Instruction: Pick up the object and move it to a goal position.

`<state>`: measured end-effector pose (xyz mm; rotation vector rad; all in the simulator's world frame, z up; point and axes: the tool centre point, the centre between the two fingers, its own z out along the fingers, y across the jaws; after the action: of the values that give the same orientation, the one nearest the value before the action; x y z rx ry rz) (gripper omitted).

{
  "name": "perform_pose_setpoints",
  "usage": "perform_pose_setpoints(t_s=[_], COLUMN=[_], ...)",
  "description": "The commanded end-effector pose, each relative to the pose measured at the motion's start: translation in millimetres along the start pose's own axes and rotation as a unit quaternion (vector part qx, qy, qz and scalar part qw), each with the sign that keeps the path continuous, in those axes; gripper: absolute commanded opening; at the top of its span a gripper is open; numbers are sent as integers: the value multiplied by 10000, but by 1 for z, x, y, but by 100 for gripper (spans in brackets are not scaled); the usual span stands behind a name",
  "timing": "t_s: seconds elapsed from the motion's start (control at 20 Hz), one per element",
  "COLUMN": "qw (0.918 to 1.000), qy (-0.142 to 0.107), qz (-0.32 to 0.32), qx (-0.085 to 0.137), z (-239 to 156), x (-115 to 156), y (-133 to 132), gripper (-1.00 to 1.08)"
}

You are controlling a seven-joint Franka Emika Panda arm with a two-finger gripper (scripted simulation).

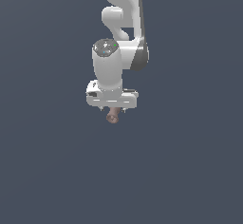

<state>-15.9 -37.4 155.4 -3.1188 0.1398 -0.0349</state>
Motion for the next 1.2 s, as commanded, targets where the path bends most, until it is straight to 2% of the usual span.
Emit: perform_pose_setpoints(t_s=[0.0, 0.5, 1.15], qw=[9999, 9987, 9985], qy=[-25, -94, -103], qz=[122, 495, 534], qx=[-25, -99, -107], z=[10, 39, 58], x=[-12, -50, -55], y=[2, 10, 11], gripper=[100, 100, 100])
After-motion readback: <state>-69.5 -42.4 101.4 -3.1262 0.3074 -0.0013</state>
